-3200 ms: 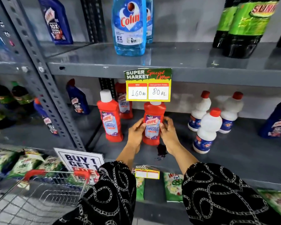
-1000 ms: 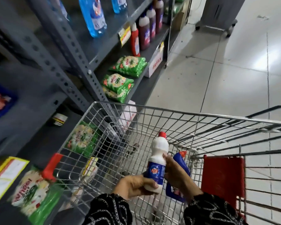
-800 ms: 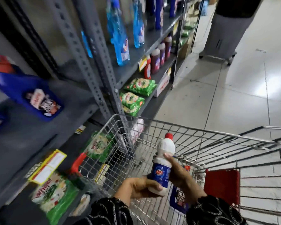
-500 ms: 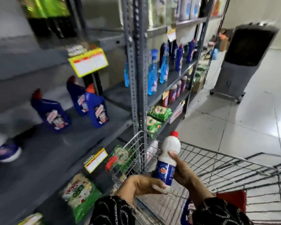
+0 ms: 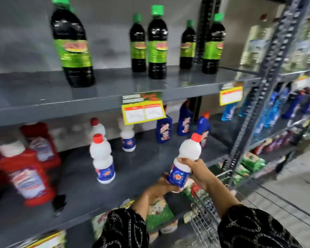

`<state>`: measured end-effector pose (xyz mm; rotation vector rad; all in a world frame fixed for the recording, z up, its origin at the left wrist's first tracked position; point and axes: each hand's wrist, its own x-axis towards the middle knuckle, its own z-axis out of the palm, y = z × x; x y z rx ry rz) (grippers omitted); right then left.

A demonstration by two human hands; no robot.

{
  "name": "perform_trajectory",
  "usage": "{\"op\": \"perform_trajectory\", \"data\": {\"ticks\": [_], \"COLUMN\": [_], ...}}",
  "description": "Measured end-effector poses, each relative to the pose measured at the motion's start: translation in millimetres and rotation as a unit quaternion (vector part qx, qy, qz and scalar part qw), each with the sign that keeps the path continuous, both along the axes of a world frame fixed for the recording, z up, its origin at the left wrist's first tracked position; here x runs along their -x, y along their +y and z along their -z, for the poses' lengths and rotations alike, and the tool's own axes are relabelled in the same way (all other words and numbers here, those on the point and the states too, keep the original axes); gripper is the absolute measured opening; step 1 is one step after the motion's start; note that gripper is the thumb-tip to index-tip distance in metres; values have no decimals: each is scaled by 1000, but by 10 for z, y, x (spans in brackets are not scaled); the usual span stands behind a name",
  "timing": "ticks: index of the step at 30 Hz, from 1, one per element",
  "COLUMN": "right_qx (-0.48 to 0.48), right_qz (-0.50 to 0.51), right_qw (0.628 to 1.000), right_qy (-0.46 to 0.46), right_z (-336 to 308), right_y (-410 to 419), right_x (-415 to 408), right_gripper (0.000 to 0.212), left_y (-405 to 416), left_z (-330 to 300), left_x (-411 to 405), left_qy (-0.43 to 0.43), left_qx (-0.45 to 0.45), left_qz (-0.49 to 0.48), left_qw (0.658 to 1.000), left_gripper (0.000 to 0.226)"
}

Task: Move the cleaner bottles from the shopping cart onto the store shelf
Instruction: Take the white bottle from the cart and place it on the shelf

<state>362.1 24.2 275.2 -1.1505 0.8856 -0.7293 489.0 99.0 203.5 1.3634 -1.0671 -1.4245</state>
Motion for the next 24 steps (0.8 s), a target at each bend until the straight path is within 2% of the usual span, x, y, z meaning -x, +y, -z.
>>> {"op": "perform_trajectory", "data": {"ticks": [2,4,5,8,12,15,18,21,24], "right_qx": [9,24,29,44,83,93,99,99,116], "right_qz": [10,21,33,87,119,120,114,96,93], "right_qw": [1000,999,999,994,986,985,986,988,984], "right_qy": [6,15,24,53,87,83,66,68,94], "right_z": [-21,-22,-6,52,53,20,-72,-80,-7], "right_y": [-8,-7,-11,-84,-140,-177,-240,-241,-192], "right_x": [-127,-246,-281,-276,-171,-139,-132,-138,-63], "right_gripper": [26,40,51,66,64,64,60,59,61], "left_y": [-62,-135,-172,-224,-342,-360,-407,-449,-377], "left_z": [23,67,89,75,87,1,-119,-126,-159], "left_x": [-92,-142,-128,-1,225,284,300,307,368], "left_qy": [-51,-106,-133,-197,-134,-249,-273,-293,-288], "left_qx": [30,49,56,24,21,41,61,54,49], "left_qz": [-67,-132,-149,-187,-203,-224,-252,-249,-253], "left_qw": [996,984,978,962,970,941,926,922,922], "left_gripper": [48,74,80,65,40,30,20,16,21]}}
